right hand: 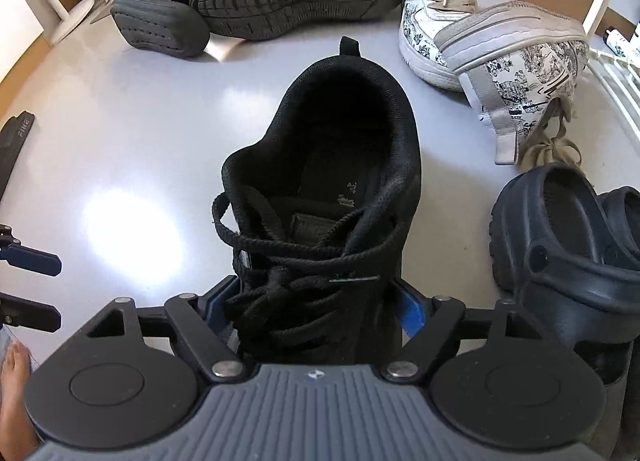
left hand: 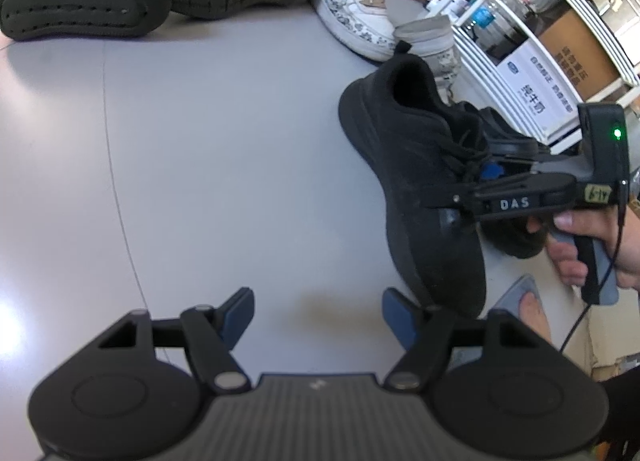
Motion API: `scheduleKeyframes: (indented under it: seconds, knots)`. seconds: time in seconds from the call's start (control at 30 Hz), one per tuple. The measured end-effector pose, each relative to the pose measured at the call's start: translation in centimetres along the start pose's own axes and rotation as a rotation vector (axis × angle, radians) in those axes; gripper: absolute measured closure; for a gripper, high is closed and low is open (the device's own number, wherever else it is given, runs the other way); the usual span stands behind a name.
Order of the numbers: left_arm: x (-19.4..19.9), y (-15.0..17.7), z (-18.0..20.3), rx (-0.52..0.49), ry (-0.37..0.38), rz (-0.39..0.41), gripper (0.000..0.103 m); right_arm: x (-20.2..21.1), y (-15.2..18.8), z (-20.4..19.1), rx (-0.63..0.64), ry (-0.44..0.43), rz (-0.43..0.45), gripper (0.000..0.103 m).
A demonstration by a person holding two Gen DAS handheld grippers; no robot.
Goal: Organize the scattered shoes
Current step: 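Lower the black sneaker with the right tool beside the two clogs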
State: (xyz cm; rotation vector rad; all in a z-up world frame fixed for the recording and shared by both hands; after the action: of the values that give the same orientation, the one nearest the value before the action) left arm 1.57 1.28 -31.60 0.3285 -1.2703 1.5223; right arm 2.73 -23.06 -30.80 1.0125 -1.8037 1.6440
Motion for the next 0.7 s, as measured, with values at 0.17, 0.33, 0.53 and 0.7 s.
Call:
scheduleKeyframes:
  seconds: [0.17, 0.33, 0.53, 0.7]
  knots:
    - [-0.1, -0.1, -0.2, 0.002, -0.002, 0.000, 0.030, 0.4, 0.3, 0.4, 0.009, 0.021, 0.003, 0.025]
    - [-0.2, -0.1, -0.3, -0.001, 0.001, -0.005, 0.030, 1.1, 0.8, 1.5, 0.002, 0.037, 0.001, 0.027]
    - [-0.5, -0.2, -0.1, -0.007, 0.005, -0.010, 0.030, 1.9, 1.3, 3.0, -0.007, 0.068, -0.007, 0.029]
    - [-0.6, -0.3, 0.1, -0.012, 0.005, -0.013, 0.030, 2.3, 1.7, 3.6, 0.023, 0.061, -0.016, 0.030]
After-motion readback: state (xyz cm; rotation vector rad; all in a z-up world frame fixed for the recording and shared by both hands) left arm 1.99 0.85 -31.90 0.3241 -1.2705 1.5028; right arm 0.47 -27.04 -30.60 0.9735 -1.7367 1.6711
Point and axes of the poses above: each gripper's, at about its wrist camera, not at the fingertips, and x roughly against the way its jaws point, z to its right, y to its underside, the point moved 3 cm from there along -x, roughly the way its jaws point, and after that the axes turned 14 degrees about z, right-handed, at the moved point
